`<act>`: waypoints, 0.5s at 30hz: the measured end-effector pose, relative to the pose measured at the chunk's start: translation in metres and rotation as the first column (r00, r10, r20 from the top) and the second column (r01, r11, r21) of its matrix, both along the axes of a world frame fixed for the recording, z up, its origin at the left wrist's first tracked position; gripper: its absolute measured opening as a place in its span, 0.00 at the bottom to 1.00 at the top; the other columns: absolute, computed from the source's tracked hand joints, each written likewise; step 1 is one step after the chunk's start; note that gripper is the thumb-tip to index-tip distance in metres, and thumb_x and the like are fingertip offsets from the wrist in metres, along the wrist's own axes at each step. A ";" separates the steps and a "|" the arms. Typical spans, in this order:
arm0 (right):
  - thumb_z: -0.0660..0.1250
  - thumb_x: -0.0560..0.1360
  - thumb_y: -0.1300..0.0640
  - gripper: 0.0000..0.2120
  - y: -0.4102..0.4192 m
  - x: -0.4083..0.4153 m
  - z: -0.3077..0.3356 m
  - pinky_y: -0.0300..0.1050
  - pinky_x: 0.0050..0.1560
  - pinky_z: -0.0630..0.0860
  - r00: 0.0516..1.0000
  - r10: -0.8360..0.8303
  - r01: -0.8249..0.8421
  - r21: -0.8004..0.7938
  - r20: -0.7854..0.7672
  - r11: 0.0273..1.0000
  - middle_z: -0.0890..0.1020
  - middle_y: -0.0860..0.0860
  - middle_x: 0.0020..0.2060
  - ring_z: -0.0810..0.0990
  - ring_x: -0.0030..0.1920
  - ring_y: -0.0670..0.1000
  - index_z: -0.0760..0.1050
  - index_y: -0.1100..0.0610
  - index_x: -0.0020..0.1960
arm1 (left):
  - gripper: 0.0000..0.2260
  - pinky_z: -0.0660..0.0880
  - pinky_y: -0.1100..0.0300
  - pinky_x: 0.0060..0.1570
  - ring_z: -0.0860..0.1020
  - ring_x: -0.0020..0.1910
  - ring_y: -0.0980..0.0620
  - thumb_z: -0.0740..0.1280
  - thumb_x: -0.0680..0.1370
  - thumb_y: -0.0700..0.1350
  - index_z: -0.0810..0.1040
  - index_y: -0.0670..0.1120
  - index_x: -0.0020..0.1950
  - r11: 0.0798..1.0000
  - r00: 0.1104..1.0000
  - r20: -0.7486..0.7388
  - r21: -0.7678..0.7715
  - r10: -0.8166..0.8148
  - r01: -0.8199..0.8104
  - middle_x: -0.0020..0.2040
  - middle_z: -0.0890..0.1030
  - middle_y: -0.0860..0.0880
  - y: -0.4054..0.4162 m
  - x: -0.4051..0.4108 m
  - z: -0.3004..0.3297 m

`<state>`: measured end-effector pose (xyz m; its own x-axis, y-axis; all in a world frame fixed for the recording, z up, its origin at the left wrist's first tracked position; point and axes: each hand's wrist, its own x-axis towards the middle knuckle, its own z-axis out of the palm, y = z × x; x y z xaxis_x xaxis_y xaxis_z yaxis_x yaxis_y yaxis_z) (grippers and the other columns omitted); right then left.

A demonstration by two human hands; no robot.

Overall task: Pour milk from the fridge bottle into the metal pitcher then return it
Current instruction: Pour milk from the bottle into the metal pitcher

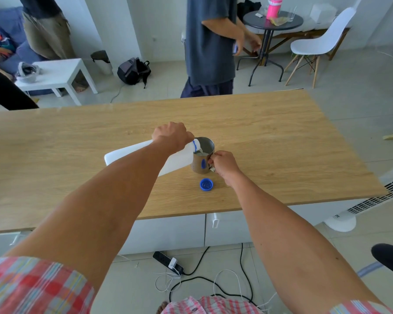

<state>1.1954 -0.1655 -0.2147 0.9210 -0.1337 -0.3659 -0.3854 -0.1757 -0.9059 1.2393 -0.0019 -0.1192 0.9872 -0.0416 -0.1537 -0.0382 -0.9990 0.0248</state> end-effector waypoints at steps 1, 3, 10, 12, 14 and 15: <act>0.57 0.78 0.67 0.12 0.000 0.000 -0.001 0.41 0.34 0.67 1.000 0.000 0.000 0.000 -0.002 1.000 0.78 0.55 0.37 0.72 0.36 0.50 0.80 0.64 0.47 | 0.16 0.69 0.52 0.41 0.75 0.41 0.44 0.57 0.82 0.53 0.69 0.46 0.39 1.000 1.000 0.003 -0.002 -0.002 0.002 0.38 0.73 0.47 0.001 0.000 0.000; 0.57 0.78 0.67 0.12 0.000 0.000 -0.001 0.41 0.34 0.68 1.000 -0.001 0.001 0.000 -0.003 1.000 0.78 0.55 0.37 0.72 0.36 0.50 0.80 0.64 0.47 | 0.16 0.69 0.52 0.41 0.76 0.41 0.44 0.57 0.82 0.53 0.70 0.46 0.39 1.000 1.000 0.010 -0.008 -0.008 0.008 0.38 0.74 0.46 0.001 0.001 0.000; 0.58 0.78 0.67 0.13 0.000 0.002 -0.002 0.42 0.35 0.68 1.000 -0.014 0.014 -0.010 -0.017 1.000 0.78 0.55 0.37 0.73 0.36 0.50 0.81 0.70 0.51 | 0.17 0.68 0.53 0.40 0.73 0.38 0.45 0.57 0.82 0.53 0.69 0.46 0.37 1.000 1.000 0.015 -0.005 -0.019 0.019 0.38 0.73 0.47 0.002 0.002 -0.001; 0.58 0.78 0.67 0.13 0.001 0.002 -0.002 0.42 0.35 0.68 1.000 -0.011 0.011 -0.013 -0.023 1.000 0.78 0.55 0.37 0.73 0.37 0.51 0.81 0.70 0.52 | 0.17 0.68 0.53 0.41 0.74 0.39 0.45 0.57 0.82 0.53 0.69 0.47 0.37 1.000 1.000 0.015 -0.002 -0.019 0.019 0.38 0.73 0.47 0.002 0.002 -0.001; 0.58 0.78 0.66 0.13 0.001 0.003 -0.002 0.43 0.36 0.68 1.000 -0.008 0.008 -0.013 -0.027 1.000 0.78 0.56 0.38 0.73 0.39 0.52 0.81 0.69 0.51 | 0.16 0.68 0.53 0.41 0.75 0.40 0.44 0.57 0.82 0.53 0.69 0.46 0.38 1.000 1.000 0.011 -0.001 -0.017 0.017 0.38 0.73 0.47 0.002 0.002 -0.001; 0.58 0.78 0.66 0.13 0.001 0.003 -0.002 0.44 0.36 0.68 1.000 -0.006 0.006 -0.010 -0.029 1.000 0.78 0.56 0.38 0.73 0.39 0.52 0.81 0.68 0.51 | 0.16 0.68 0.53 0.40 0.75 0.41 0.44 0.57 0.82 0.53 0.69 0.46 0.38 1.000 1.000 0.010 -0.002 -0.017 0.017 0.38 0.73 0.47 0.002 0.003 -0.001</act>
